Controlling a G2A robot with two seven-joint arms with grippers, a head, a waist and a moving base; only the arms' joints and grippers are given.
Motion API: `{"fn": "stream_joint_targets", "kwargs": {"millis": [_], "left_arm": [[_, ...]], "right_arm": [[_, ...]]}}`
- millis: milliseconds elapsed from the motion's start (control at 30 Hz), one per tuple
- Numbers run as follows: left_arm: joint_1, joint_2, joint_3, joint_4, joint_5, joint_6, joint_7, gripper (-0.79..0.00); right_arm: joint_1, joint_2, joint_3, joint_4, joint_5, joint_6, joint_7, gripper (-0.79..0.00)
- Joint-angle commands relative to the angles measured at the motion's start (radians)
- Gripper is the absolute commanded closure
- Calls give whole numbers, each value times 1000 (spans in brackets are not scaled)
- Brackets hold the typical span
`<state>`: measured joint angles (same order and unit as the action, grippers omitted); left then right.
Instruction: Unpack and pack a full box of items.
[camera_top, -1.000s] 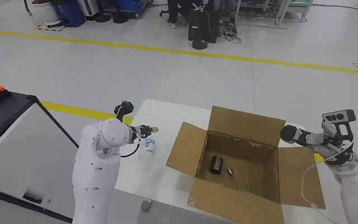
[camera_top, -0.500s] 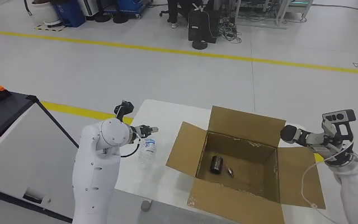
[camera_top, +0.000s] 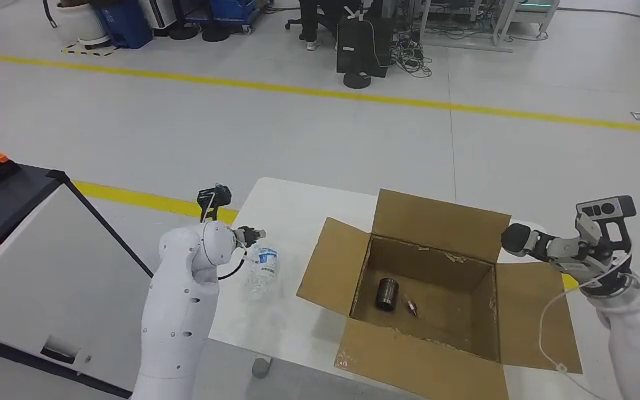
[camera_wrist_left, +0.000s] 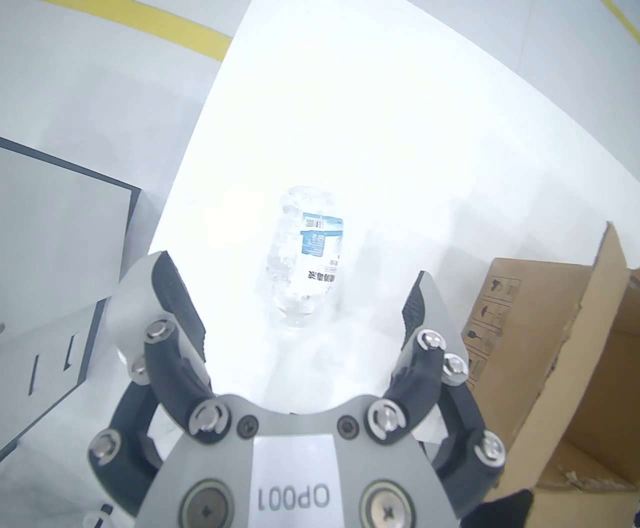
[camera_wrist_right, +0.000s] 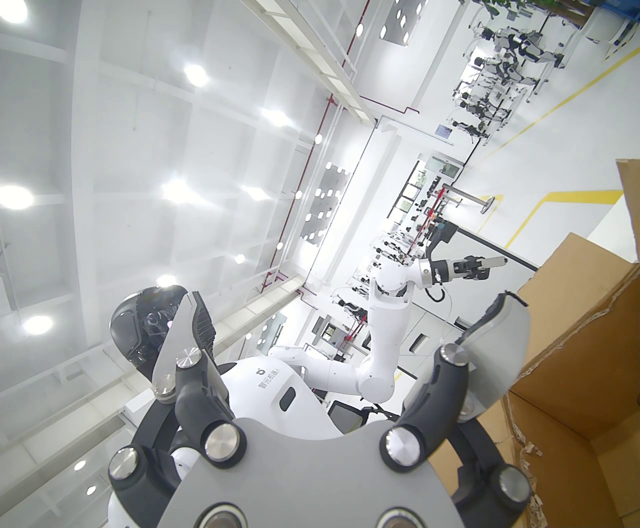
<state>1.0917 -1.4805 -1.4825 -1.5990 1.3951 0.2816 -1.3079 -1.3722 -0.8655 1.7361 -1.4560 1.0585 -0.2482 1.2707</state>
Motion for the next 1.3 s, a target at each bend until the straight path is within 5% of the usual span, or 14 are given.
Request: {"fn": "stream_joint_targets", "kwargs": {"millis": [0, 333, 867, 1267], "left_arm": [[8, 1, 16, 18, 26, -14, 1, -785], [4, 11, 35, 70, 86, -76, -103, -785], [-84, 0, 85, 261, -118, -94, -174, -785], [-90, -2, 155, 338, -150, -166, -78, -785]], "right_arm": [[0, 0, 0, 0, 0, 0, 0, -785], [0, 0, 0, 0, 0, 0, 0, -785], [0, 0, 0, 0, 0, 0, 0, -785], [0, 0, 0, 0, 0, 0, 0, -785]]}}
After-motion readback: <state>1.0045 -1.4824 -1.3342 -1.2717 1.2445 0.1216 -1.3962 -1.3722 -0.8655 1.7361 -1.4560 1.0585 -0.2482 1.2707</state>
